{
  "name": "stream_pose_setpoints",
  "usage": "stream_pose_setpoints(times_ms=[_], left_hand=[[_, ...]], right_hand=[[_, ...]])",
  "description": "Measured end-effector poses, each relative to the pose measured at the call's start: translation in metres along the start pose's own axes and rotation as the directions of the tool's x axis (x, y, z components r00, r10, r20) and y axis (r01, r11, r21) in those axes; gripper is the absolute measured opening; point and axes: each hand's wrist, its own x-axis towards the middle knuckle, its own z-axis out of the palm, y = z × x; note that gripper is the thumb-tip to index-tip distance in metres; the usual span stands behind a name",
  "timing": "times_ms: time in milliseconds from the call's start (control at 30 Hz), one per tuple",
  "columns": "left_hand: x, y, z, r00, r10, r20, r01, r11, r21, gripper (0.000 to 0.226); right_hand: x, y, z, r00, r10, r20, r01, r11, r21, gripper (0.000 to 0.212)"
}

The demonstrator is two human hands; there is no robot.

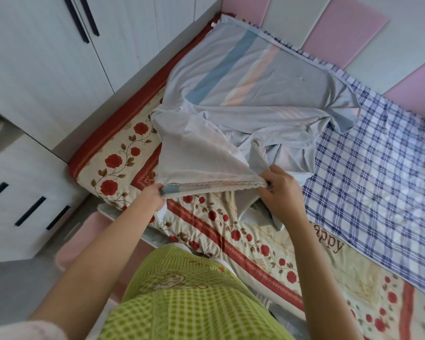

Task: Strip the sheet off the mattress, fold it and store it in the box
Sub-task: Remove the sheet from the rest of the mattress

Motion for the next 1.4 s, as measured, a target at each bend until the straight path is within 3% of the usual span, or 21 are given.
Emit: stream_pose_setpoints(times_ms=[67,133,200,267,333,533,633,733,833,1000,1133,1233,1333,1400], left_hand=[[0.008,-0.001,-0.002,0.987,-0.152,0.044,0.156,0.978,-0.135,0.037],[0.029,-0.004,-0.004,0.908,-0.381,0.173,0.415,0.77,-0.485,0.029],[0.047,-0.009,-0.008,0.832,-0.43,0.35,0.553,0.597,-0.582,0.03],[0.054,-0.015,-0.008,0.797,-0.439,0.416,0.604,0.553,-0.574,0.027],[0.048,-0.012,-0.007,0.812,-0.357,0.462,0.579,0.594,-0.558,0.008],[0.027,0.005,-0.015,0.853,-0.242,0.463,0.496,0.651,-0.575,0.017],[0.023,0.017,-0.029,0.916,-0.178,0.359,0.374,0.704,-0.604,0.015],[0.02,0.027,-0.053,0.987,-0.015,0.161,0.125,0.702,-0.701,0.014],[0.023,0.021,-0.077,0.996,0.086,-0.003,-0.066,0.745,-0.664,0.015],[0.015,0.017,-0.093,0.992,0.117,-0.046,-0.117,0.722,-0.682,0.015],[0.007,0.019,-0.098,0.992,0.103,-0.074,-0.127,0.753,-0.646,0.017],[0.015,0.015,-0.105,0.993,0.102,-0.063,-0.119,0.748,-0.653,0.018],[0.012,0.014,-0.101,0.998,0.026,-0.053,-0.055,0.72,-0.692,0.042],[0.006,0.01,-0.088,0.996,-0.059,-0.072,-0.015,0.665,-0.747,0.039]], right_hand=[[-0.001,-0.004,0.001,0.999,-0.032,0.029,0.032,0.999,-0.014,0.003],[-0.001,-0.005,0.001,0.997,-0.056,0.05,0.057,0.998,-0.022,0.002],[-0.001,-0.004,0.0,0.996,-0.066,0.055,0.067,0.998,-0.012,0.003],[0.0,-0.003,-0.001,0.995,-0.074,0.059,0.075,0.997,-0.007,0.005],[0.0,-0.002,-0.003,0.994,-0.078,0.08,0.079,0.997,-0.012,0.002],[0.0,0.003,0.004,0.994,-0.033,0.106,0.034,0.999,-0.014,0.004],[0.002,0.011,0.009,0.992,0.031,0.125,-0.024,0.998,-0.058,0.006],[-0.005,0.019,0.014,0.99,0.016,0.143,0.002,0.992,-0.123,0.017],[-0.014,0.021,0.026,0.986,-0.014,0.167,0.031,0.994,-0.102,0.028],[-0.015,0.024,0.043,0.976,-0.026,0.215,0.046,0.995,-0.091,0.032],[-0.017,0.032,0.05,0.946,-0.07,0.315,0.121,0.982,-0.145,0.016],[-0.022,0.033,0.053,0.942,-0.148,0.303,0.185,0.978,-0.099,0.013],[-0.023,0.033,0.055,0.935,-0.04,0.351,0.041,0.999,0.003,0.015],[-0.023,0.036,0.059,0.818,0.169,0.55,-0.19,0.982,-0.019,0.019]])
